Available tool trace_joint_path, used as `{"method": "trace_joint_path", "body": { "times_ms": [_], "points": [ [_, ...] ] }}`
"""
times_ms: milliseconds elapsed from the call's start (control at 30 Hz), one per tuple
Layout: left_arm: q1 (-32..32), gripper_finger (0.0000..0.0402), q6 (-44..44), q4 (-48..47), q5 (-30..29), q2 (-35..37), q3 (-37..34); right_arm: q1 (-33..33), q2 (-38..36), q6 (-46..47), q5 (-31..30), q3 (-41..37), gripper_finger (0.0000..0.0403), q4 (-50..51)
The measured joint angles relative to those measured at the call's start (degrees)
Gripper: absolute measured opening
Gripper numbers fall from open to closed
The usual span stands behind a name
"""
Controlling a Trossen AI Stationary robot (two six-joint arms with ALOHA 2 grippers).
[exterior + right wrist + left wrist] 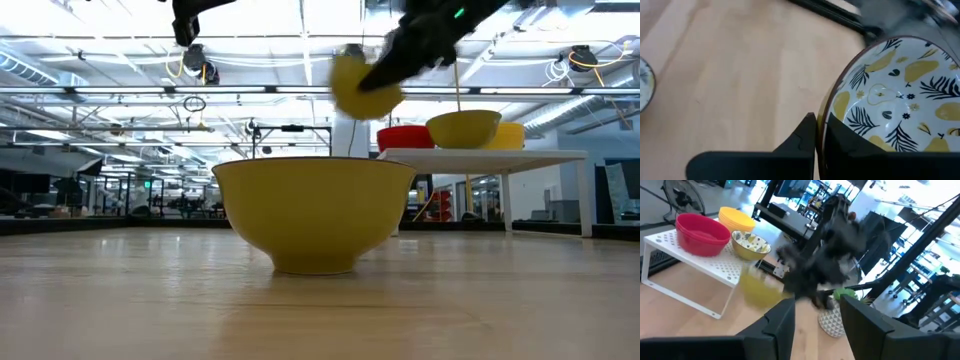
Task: Pick & Place Mini bowls
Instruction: Stack the white patterned bowl on top of the white patterned bowl on the shelf
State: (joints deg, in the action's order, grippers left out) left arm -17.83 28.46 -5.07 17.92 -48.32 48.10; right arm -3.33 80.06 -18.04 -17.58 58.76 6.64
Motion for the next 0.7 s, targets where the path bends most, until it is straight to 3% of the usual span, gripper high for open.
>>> {"method": "trace_joint_path", "body": {
  "times_ms": [200,367,700],
  "points": [
    [-0.01,0.015,-1.69,-1.33,-0.01,-0.14,0.0,3.79,-14.14,13.61,-6.65,-0.04,0.0007,16.68],
    [-0.02,0.0149,-3.38,-3.56,-0.05,-0.14,0.0,8.28,-21.59,19.71,-6.64,-0.08,0.0007,22.97],
    [-0.02,0.0149,-4.14,-4.67,-0.47,-0.15,0.0,14.38,-22.55,25.71,-6.13,-0.04,0.0007,35.78]
  ]
}}
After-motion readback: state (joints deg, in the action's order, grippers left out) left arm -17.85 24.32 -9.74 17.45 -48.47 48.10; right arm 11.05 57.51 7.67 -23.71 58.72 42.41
